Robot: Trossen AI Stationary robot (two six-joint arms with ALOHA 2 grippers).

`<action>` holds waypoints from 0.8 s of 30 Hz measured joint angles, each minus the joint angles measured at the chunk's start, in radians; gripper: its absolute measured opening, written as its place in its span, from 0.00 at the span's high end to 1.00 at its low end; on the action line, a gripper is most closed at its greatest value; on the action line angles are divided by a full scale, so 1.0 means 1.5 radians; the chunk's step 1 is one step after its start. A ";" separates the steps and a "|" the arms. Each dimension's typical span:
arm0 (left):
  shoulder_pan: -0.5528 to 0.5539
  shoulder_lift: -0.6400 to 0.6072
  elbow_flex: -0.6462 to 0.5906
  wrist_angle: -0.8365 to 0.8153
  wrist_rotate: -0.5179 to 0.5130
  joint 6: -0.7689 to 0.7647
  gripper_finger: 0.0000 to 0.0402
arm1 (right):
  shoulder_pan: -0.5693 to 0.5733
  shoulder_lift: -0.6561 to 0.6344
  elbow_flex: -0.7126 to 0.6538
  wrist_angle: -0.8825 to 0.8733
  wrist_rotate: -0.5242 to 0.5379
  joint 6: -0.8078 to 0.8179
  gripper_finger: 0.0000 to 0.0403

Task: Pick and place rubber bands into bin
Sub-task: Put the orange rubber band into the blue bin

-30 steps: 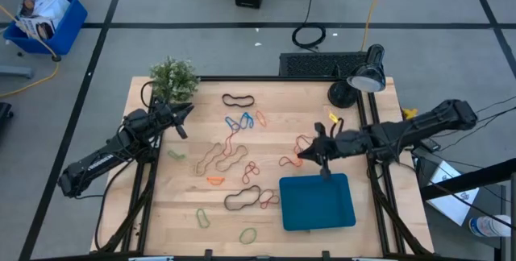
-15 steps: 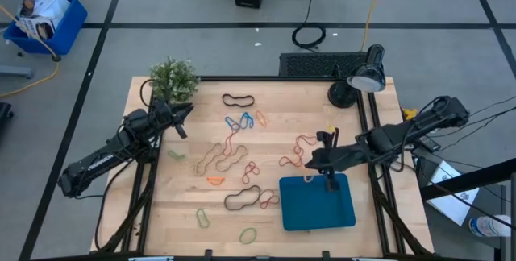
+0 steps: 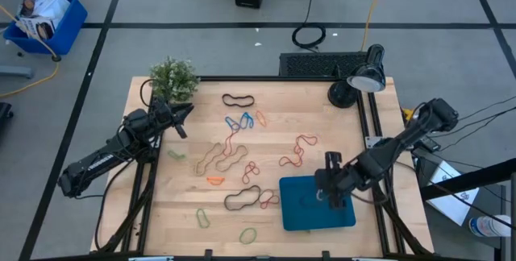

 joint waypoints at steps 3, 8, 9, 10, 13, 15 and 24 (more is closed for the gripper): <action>0.000 0.000 0.000 0.000 0.000 0.000 0.82 | 0.004 0.016 -0.025 0.020 -0.033 0.028 1.00; 0.000 0.000 0.000 0.000 0.000 0.000 0.82 | 0.006 0.022 -0.104 0.132 -0.065 0.037 1.00; 0.000 0.000 0.000 0.000 0.000 0.000 0.82 | 0.006 0.022 -0.120 0.149 -0.068 0.045 1.00; 0.000 0.000 0.000 0.000 0.000 0.000 0.82 | 0.006 0.022 -0.134 0.161 -0.068 0.057 1.00; 0.000 0.000 0.000 0.000 0.000 0.001 0.82 | 0.006 0.022 -0.172 0.182 -0.068 0.086 1.00; 0.000 0.000 0.000 0.000 0.000 0.001 0.82 | 0.007 0.022 -0.191 0.188 -0.068 0.097 1.00; 0.000 0.000 0.000 0.000 0.000 0.002 0.82 | 0.007 0.022 -0.234 0.210 -0.107 0.131 1.00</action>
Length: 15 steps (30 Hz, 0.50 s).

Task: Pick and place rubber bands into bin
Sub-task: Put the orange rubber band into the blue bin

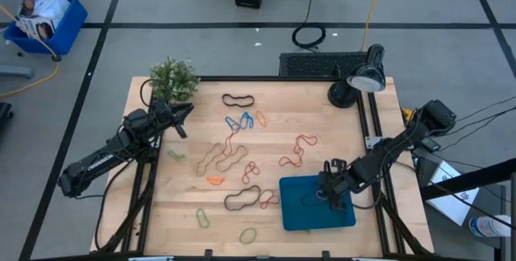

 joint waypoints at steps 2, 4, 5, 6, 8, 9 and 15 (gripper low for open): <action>0.000 0.000 0.000 0.000 0.000 0.000 0.82 | 0.000 0.000 -0.001 0.000 -0.015 0.001 1.00; 0.000 0.000 0.000 0.000 0.000 0.000 0.82 | 0.000 -0.001 -0.001 0.006 -0.015 -0.001 0.99; 0.000 0.000 0.000 0.000 0.000 0.000 0.82 | 0.000 -0.002 -0.001 0.010 -0.014 -0.002 0.99; 0.000 0.000 0.000 0.000 0.000 0.000 0.82 | -0.001 -0.001 -0.001 0.012 -0.013 -0.001 0.99; 0.000 0.000 0.000 0.000 -0.001 0.000 0.82 | -0.005 -0.001 -0.001 0.013 -0.013 -0.001 0.98; 0.000 0.000 0.000 0.000 -0.001 0.000 0.82 | -0.006 -0.001 -0.001 0.014 -0.013 0.000 0.99; 0.000 0.000 0.000 0.000 -0.001 0.000 0.82 | -0.008 -0.001 -0.001 0.019 -0.014 -0.017 0.99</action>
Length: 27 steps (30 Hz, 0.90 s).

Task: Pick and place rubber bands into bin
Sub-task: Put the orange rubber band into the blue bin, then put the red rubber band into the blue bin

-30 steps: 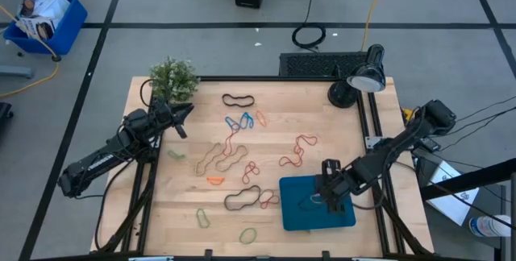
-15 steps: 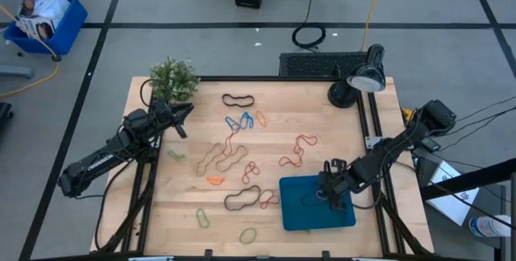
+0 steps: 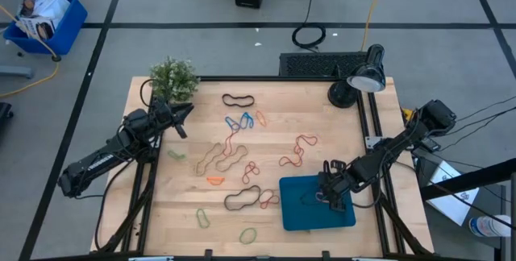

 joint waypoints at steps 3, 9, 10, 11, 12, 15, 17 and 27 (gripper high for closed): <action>0.000 0.000 0.000 0.000 0.000 0.000 0.82 | 0.000 0.000 0.000 0.001 0.000 -0.003 0.97; 0.000 0.000 0.000 0.000 0.000 -0.002 0.82 | 0.000 0.000 0.000 0.001 0.000 -0.004 0.90; 0.000 0.000 0.000 0.000 0.000 -0.002 0.82 | 0.000 0.000 0.000 0.001 0.000 -0.004 0.88; 0.000 0.000 0.000 0.000 0.000 -0.002 0.82 | 0.000 0.000 0.000 0.001 0.000 -0.004 0.85; 0.000 0.000 0.000 0.000 0.000 -0.002 0.82 | 0.000 0.000 0.000 0.001 0.000 -0.003 0.82; 0.000 0.000 0.000 0.000 -0.001 -0.002 0.82 | -0.001 -0.005 0.000 0.001 -0.003 -0.002 0.76; 0.000 0.000 0.000 0.000 -0.001 -0.001 0.82 | -0.004 -0.017 0.000 0.002 -0.018 -0.001 0.72; 0.000 0.000 0.000 0.000 -0.001 -0.001 0.82 | -0.018 -0.190 0.001 0.056 0.034 0.007 0.67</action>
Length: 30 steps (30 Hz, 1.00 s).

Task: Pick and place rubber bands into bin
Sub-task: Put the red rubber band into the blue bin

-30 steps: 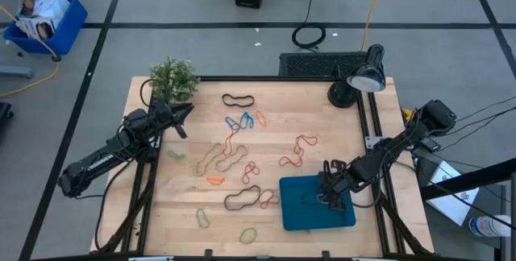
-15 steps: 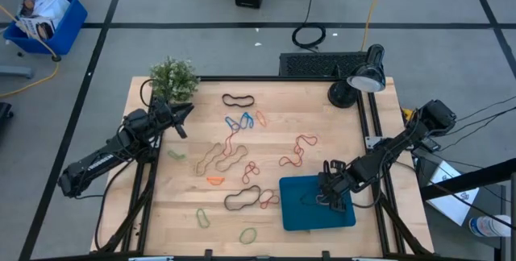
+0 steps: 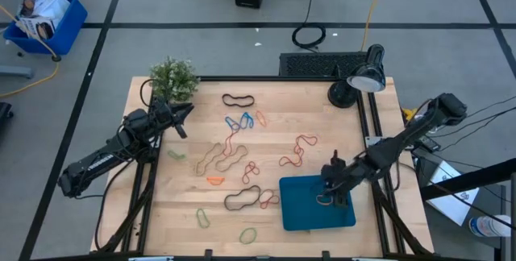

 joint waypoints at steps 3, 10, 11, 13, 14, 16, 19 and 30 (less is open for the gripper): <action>0.000 0.000 0.000 0.000 0.000 0.000 0.82 | -0.020 -0.040 0.000 0.022 0.041 -0.036 0.68; 0.000 0.000 0.000 0.000 0.000 0.001 0.82 | -0.123 -0.055 0.001 0.029 0.055 -0.062 0.68; 0.000 0.000 0.000 0.000 0.000 0.001 0.82 | -0.141 -0.052 0.001 0.031 0.055 -0.066 0.68; 0.000 0.000 0.000 0.000 0.000 0.001 0.82 | -0.181 -0.045 0.001 0.034 0.055 -0.086 0.68; 0.000 0.000 0.000 0.000 0.000 0.001 0.82 | -0.202 -0.043 0.001 0.034 0.055 -0.095 0.68; 0.000 0.000 0.000 0.000 0.000 0.001 0.82 | -0.250 -0.036 0.001 0.041 0.055 -0.109 0.68; 0.000 0.000 0.000 0.000 -0.001 0.001 0.82 | -0.325 -0.025 0.001 0.037 0.055 -0.121 0.68; 0.000 0.000 0.000 0.000 -0.001 0.005 0.82 | -0.470 -0.006 0.000 0.206 0.053 -0.253 0.68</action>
